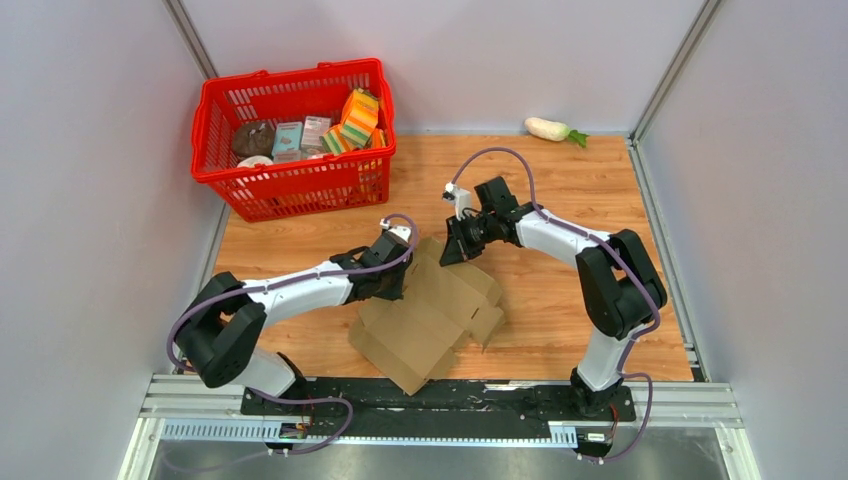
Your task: Fold the paper box
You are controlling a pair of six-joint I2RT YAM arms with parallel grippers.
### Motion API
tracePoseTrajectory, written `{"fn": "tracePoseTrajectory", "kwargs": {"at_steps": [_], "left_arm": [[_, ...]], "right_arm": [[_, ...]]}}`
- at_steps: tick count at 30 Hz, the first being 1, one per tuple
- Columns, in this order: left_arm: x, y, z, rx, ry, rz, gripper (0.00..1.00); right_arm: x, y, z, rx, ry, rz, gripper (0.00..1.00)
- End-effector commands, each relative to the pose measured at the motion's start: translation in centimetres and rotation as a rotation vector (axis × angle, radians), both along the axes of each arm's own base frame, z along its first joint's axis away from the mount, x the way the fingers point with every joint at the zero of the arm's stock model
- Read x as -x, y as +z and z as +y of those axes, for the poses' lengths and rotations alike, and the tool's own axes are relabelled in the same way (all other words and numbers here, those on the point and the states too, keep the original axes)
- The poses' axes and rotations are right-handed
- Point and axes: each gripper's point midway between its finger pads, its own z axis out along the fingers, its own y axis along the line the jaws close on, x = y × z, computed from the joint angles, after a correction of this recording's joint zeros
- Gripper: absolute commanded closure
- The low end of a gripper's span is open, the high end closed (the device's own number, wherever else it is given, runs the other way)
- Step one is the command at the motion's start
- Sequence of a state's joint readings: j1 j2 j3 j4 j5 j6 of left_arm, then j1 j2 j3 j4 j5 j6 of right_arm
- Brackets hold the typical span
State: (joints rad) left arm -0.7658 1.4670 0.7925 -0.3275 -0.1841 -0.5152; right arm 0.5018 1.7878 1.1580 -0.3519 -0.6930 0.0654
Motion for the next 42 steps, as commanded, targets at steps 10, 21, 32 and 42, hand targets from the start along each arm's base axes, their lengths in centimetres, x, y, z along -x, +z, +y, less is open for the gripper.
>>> {"fn": "tracePoseTrajectory", "kwargs": {"at_steps": [10,21,32,42], "left_arm": [[0.9,-1.7,-2.8,0.088,-0.016,-0.006,0.87],[-3.4,12.6,-2.2,0.158,-0.032,-0.433,0.39],[-8.1,12.5,-5.9,0.062,-0.17,-0.333,0.46],[-8.7,10.0,-6.5,0.013,-0.178,-0.274,0.61]], "right_arm": [[-0.3,1.8,1.0,-0.067,0.013,-0.042,1.0],[-0.4,1.9,1.0,-0.033,0.017,-0.094,1.0],[-0.1,2.2,1.0,-0.033,0.028,-0.108,1.0],[0.1,2.7,1.1,-0.045,0.031,-0.111,1.0]]}}
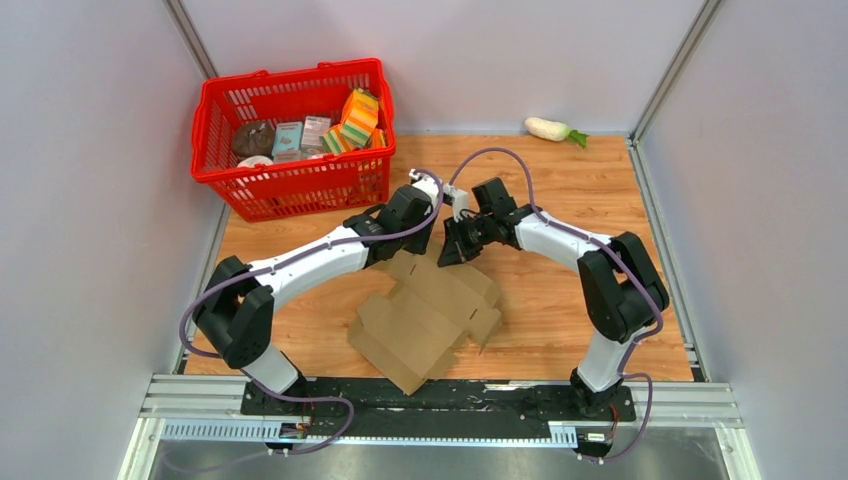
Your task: Fold the paper box
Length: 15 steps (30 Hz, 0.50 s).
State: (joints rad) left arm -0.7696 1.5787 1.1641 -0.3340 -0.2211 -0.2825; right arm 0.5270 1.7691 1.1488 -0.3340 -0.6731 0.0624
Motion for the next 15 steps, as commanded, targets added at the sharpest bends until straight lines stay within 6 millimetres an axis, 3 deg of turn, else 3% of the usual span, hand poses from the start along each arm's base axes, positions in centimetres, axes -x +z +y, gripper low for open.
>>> {"fn": "tracePoseTrajectory", "kwargs": {"at_steps": [1,6,7,9,11,13,15], "left_arm": [[-0.5,0.0,-0.8,-0.005,-0.031,0.006,0.63],[-0.3,-0.7,-1.0,0.0,-0.039,0.017,0.79],[-0.3,-0.6,-0.9,0.001,-0.038,0.011,0.9],[-0.2,-0.9,-0.4,-0.009,-0.028,0.005,0.99],[-0.6,-0.6,0.2,-0.003,0.012,-0.027,1.0],[-1.0,0.2,0.9,0.015,0.064,-0.071,1.0],[-1.1,1.1,1.2,0.068,0.103,-0.12,1.0]], "right_arm": [[-0.3,2.3,0.5,-0.046,0.017,-0.077,1.0],[-0.4,2.4,0.5,-0.043,0.012,-0.079,1.0],[-0.4,2.4,0.4,-0.041,0.008,-0.078,1.0],[-0.8,2.3,0.3,-0.026,-0.018,-0.08,0.96],[-1.7,1.6,-0.6,0.041,-0.116,-0.054,0.62],[-2.5,2.1,-1.0,0.069,-0.191,-0.042,0.44],[-3.6,3.2,-2.3,0.13,-0.36,-0.004,0.36]]}}
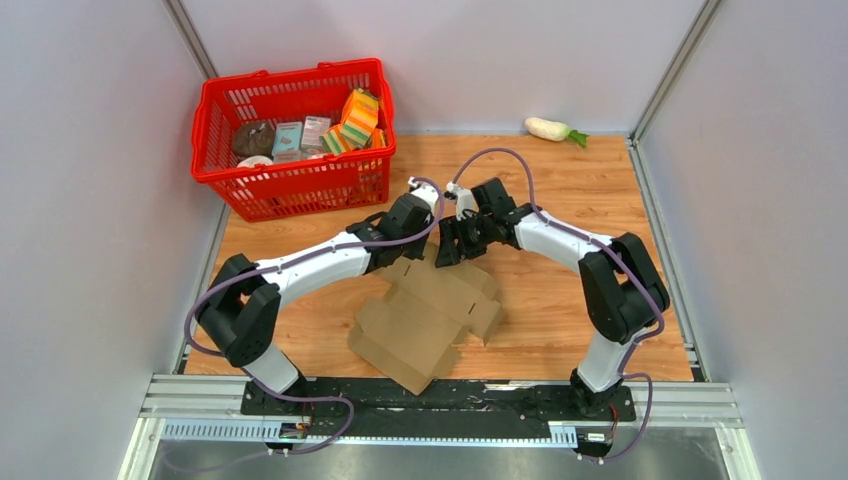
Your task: Fold the paper box
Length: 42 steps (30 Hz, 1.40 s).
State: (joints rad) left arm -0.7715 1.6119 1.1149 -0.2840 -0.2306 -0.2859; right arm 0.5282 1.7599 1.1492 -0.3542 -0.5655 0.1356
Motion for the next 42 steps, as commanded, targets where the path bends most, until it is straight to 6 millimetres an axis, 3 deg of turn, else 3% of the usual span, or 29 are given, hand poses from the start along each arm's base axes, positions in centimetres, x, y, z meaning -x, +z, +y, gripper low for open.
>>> {"fn": "tracePoseTrajectory", "kwargs": {"at_steps": [1,2,3,4,6,7,9,10,12,13,14,18,20,21,22,26,30,35,42], "left_arm": [[-2.0,4.7,1.2,0.129,0.142,-0.203,1.0],[-1.8,3.9,1.8,0.152,0.185,-0.209,1.0],[-1.8,4.8,2.2,0.194,0.216,-0.24,1.0],[-2.1,5.3,2.6,0.223,0.256,-0.274,1.0],[-2.3,5.6,3.0,0.316,0.32,-0.32,1.0],[-2.7,6.5,3.5,0.353,0.366,-0.36,1.0],[-2.5,6.4,4.0,0.384,0.427,-0.363,1.0],[-2.6,6.5,4.5,0.378,0.457,-0.372,1.0],[-2.5,6.7,4.8,0.376,0.499,-0.382,1.0],[-2.5,6.7,5.5,0.359,0.537,-0.398,1.0],[-2.5,6.7,5.6,0.364,0.552,-0.399,1.0],[-2.1,6.4,6.3,0.4,0.59,-0.399,1.0],[-1.7,5.7,6.4,0.434,0.605,-0.393,1.0],[-1.5,5.7,6.4,0.452,0.605,-0.394,1.0],[-1.2,5.4,6.1,0.471,0.596,-0.387,1.0],[-0.6,5.3,5.7,0.479,0.572,-0.385,1.0],[-0.3,5.5,5.6,0.479,0.541,-0.396,1.0],[0.2,6.2,5.1,0.483,0.454,-0.428,1.0],[0.9,6.9,4.2,0.51,0.343,-0.466,1.0]], "right_arm": [[-3.1,4.7,-2.1,0.089,-0.317,-0.02,0.32],[-2.7,4.7,-3.2,0.134,-0.403,0.044,0.3],[-2.7,5.9,-3.2,0.117,-0.421,0.056,0.29],[-2.8,8.1,-3.3,0.077,-0.45,0.043,0.28],[-2.8,10.3,-3.7,0.043,-0.538,0.041,0.27],[-2.6,12.5,-3.9,0.003,-0.562,0.0,0.19],[-3.0,14.8,-4.5,-0.027,-0.654,-0.027,0.17],[-2.5,16.9,-4.1,-0.07,-0.661,-0.052,0.16],[-2.3,19.0,-3.3,-0.136,-0.736,-0.036,0.16],[-1.4,19.6,-1.8,-0.163,-0.751,-0.004,0.15],[-1.4,19.7,-2.0,-0.156,-0.818,0.018,0.13],[0.0,18.5,0.8,-0.28,-0.91,0.281,0.13],[-0.7,18.1,0.8,-0.391,-1.05,0.401,0.13],[-0.5,16.1,0.5,-0.38,-1.106,0.442,0.15],[-1.3,16.0,0.1,-0.424,-1.182,0.471,0.16],[-2.9,14.4,-0.5,-0.41,-1.307,0.47,0.22],[-3.9,13.2,0.9,-0.389,-1.322,0.528,0.33],[-5.3,12.1,3.1,-0.345,-1.316,0.564,0.36],[-6.3,10.4,3.0,-0.281,-1.355,0.533,0.38]]}}
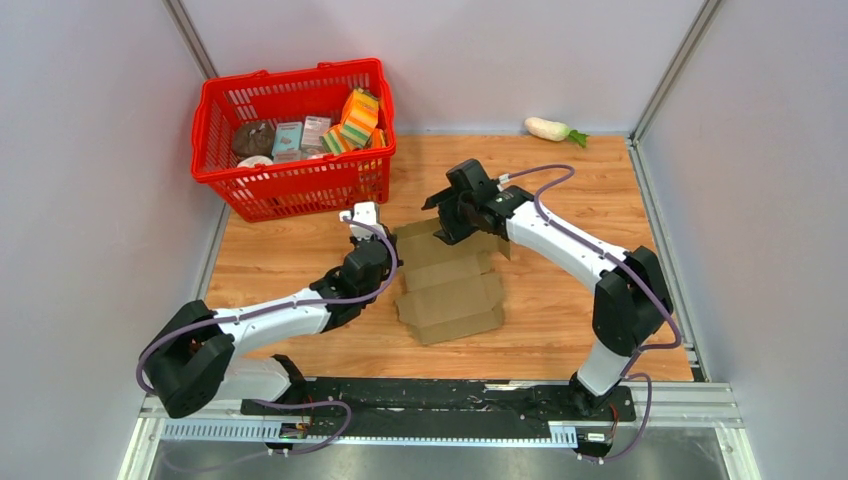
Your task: Fold the paper box
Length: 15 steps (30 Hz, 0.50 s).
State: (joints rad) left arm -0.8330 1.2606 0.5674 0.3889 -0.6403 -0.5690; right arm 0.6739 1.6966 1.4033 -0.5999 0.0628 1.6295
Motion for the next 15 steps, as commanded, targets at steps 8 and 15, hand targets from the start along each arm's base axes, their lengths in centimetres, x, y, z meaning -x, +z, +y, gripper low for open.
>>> {"fn": "tracePoseTrajectory", "kwargs": {"at_steps": [8,15], "left_arm": [[0.3,2.6,-0.8,-0.017,-0.095,-0.139,1.0],[0.5,2.5,-1.1,-0.062,-0.138,-0.155,1.0]], "right_arm": [[-1.4,-0.6,0.0,0.044,-0.032,0.021,0.5],[-1.2,-2.2,0.6,0.021,0.002,0.044,0.58]]}}
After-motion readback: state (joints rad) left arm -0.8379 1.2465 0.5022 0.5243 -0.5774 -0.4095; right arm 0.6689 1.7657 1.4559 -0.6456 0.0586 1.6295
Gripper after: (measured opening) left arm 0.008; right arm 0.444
